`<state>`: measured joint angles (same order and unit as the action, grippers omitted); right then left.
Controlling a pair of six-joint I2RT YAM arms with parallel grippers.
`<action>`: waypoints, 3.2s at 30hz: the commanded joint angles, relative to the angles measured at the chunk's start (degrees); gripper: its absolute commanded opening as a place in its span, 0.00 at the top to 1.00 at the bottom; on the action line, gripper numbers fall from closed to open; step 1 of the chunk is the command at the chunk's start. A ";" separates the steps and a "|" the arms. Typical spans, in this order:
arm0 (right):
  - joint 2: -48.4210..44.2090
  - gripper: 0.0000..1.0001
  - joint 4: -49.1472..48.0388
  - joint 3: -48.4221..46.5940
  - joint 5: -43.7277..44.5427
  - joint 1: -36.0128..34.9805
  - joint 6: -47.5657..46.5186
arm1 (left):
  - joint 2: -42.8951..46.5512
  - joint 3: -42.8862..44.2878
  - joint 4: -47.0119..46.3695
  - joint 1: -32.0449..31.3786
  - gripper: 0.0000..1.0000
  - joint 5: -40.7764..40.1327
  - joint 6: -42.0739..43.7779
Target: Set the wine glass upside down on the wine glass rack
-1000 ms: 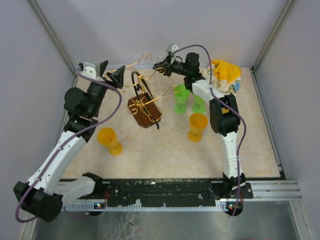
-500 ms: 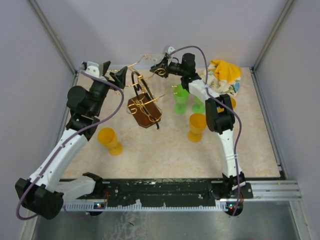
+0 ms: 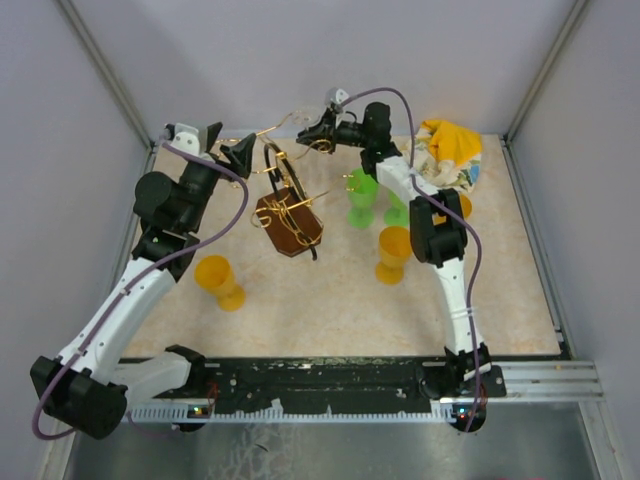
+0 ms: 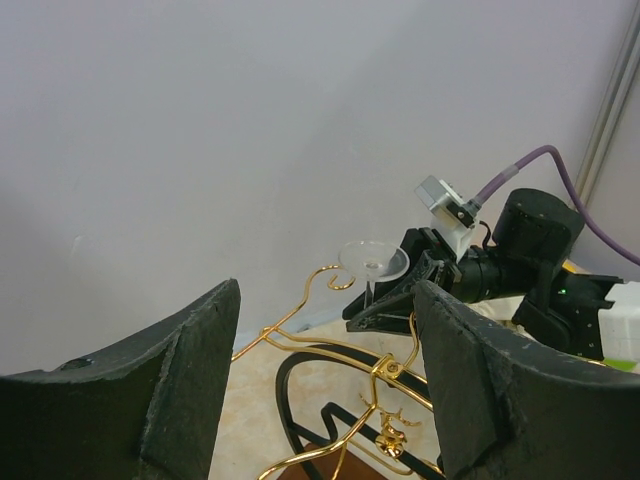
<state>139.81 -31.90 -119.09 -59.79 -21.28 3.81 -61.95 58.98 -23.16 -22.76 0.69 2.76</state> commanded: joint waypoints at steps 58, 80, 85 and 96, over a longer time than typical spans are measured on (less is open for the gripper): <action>2.06 1.00 8.04 -8.51 23.49 -2.84 -6.60 | -2.21 1.14 -1.01 0.01 0.23 2.74 -0.32; -9.51 1.00 0.97 8.93 25.81 -1.33 -7.66 | -1.86 1.05 -0.57 0.16 0.23 2.49 -0.86; -11.39 1.00 -3.47 12.66 22.28 -1.12 -6.97 | -1.94 1.20 -0.49 0.16 0.23 2.35 -0.86; -14.95 0.91 -3.88 17.92 18.16 -2.28 -12.49 | -1.77 1.21 0.60 0.13 0.23 1.51 -0.67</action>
<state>130.45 -32.97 -100.71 -39.16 -22.90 -5.69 -64.12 58.98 -23.05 -22.74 2.59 2.39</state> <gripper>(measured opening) 0.164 0.769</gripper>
